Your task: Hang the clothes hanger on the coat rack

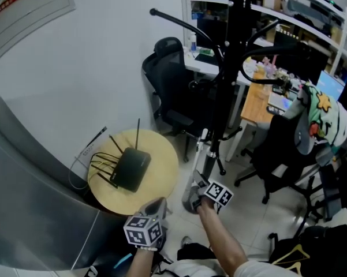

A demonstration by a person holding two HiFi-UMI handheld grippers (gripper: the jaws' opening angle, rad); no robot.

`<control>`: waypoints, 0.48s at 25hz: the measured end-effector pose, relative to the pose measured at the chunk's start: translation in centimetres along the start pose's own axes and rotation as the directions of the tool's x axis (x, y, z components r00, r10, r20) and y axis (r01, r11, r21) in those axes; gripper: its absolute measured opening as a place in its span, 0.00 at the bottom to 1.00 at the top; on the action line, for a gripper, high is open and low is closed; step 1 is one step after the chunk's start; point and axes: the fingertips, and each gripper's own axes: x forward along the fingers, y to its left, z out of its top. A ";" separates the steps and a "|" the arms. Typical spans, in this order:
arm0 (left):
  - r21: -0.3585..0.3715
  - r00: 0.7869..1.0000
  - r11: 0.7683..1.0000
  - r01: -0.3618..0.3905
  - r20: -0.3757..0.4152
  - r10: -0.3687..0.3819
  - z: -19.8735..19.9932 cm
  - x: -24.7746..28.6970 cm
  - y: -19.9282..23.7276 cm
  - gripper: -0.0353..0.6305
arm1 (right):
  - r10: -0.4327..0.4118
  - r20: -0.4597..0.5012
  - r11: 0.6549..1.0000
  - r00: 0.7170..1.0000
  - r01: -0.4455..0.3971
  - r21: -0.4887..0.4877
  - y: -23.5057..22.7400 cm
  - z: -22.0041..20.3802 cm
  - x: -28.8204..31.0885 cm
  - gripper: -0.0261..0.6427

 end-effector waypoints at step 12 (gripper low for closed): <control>-0.016 0.987 0.998 0.067 0.145 -0.064 -0.6 -8.3 -4.4 0.04 | 0.061 -0.082 0.990 0.995 -0.070 -0.118 5.8 -3.0 -17.0 0.16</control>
